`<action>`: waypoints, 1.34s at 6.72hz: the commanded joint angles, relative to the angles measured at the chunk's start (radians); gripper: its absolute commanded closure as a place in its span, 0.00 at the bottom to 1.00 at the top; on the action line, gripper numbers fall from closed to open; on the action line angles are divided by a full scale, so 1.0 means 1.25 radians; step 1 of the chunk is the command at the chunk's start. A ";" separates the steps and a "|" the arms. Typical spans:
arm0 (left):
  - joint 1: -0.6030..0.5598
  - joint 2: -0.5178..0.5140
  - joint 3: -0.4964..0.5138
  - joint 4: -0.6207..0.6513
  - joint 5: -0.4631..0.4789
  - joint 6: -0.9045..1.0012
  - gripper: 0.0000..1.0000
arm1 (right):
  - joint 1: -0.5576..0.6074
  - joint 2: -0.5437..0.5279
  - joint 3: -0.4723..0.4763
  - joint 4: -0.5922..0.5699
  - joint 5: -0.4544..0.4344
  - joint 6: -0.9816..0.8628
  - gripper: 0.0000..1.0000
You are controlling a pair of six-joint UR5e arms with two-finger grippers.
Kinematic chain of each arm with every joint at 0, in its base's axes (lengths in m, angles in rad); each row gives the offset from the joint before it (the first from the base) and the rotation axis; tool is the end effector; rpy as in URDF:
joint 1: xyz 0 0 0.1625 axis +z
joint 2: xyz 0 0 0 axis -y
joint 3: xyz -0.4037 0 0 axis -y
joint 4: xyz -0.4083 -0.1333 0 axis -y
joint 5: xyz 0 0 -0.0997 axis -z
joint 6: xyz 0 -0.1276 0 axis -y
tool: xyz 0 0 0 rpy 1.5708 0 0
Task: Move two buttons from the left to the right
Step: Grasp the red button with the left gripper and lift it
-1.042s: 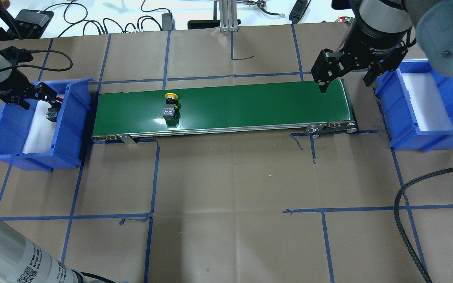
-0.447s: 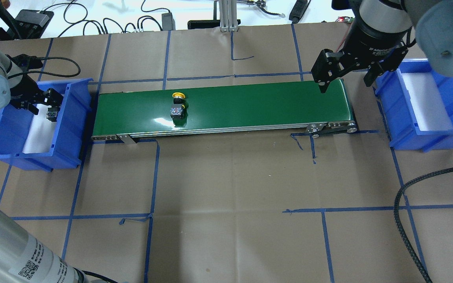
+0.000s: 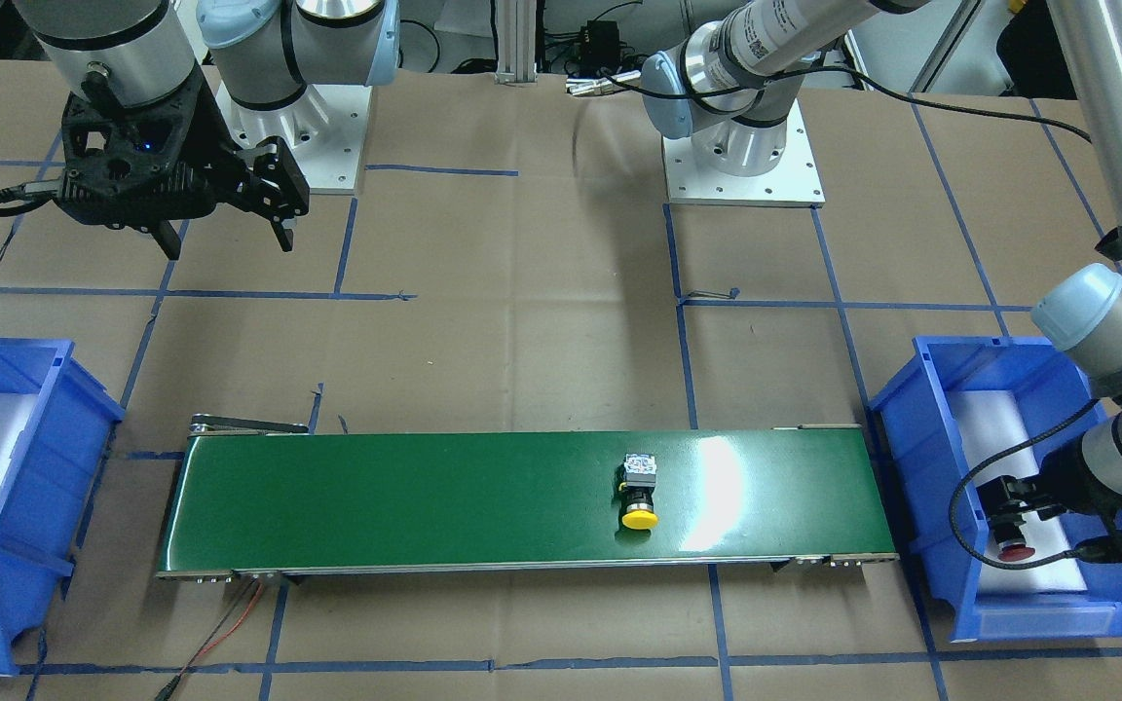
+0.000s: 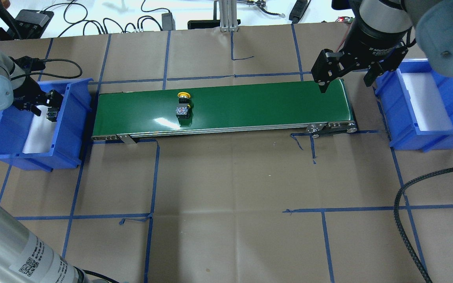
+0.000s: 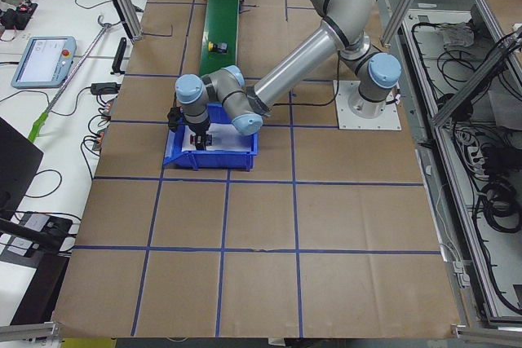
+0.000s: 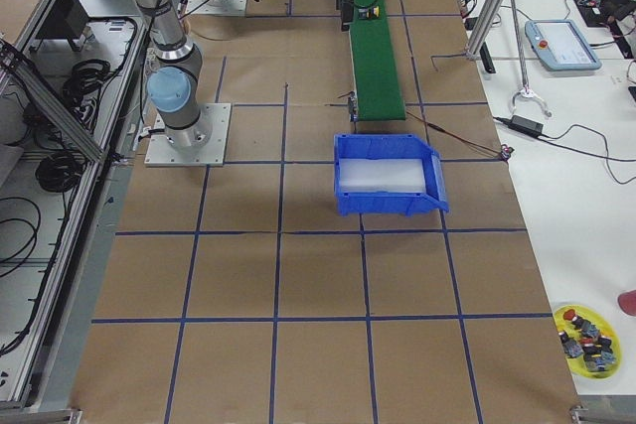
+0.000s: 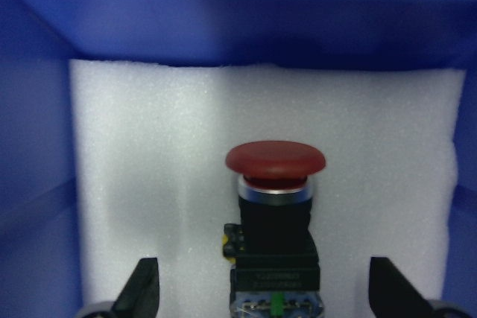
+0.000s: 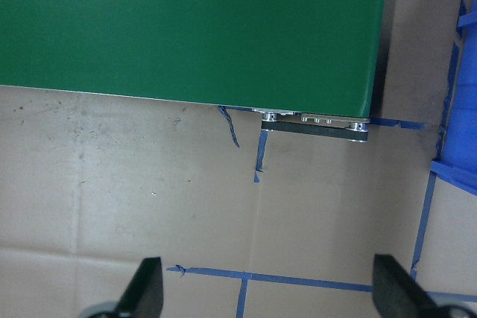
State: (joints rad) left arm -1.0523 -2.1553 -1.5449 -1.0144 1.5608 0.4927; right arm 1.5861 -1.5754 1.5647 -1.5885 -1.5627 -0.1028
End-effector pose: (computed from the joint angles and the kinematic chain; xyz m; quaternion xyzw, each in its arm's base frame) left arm 0.2144 -0.6472 0.1550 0.0129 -0.9999 0.0015 0.0049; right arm 0.1421 -0.5076 0.4459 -0.0591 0.9981 -0.0144 0.0034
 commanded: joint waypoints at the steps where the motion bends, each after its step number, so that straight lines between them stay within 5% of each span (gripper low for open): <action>1: 0.000 -0.005 0.009 0.004 0.001 -0.005 0.74 | 0.000 0.000 0.000 0.001 0.000 0.000 0.00; 3: -0.004 -0.004 0.020 -0.003 -0.001 -0.008 0.98 | 0.000 0.000 0.000 0.001 -0.002 0.000 0.00; 9: -0.005 0.146 0.146 -0.287 0.008 -0.004 1.00 | 0.000 0.000 0.000 -0.001 -0.002 0.000 0.00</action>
State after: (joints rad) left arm -1.0574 -2.0077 -1.3662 -1.3334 1.5710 0.4911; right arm 1.5861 -1.5754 1.5647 -1.5892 -1.5647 -0.1028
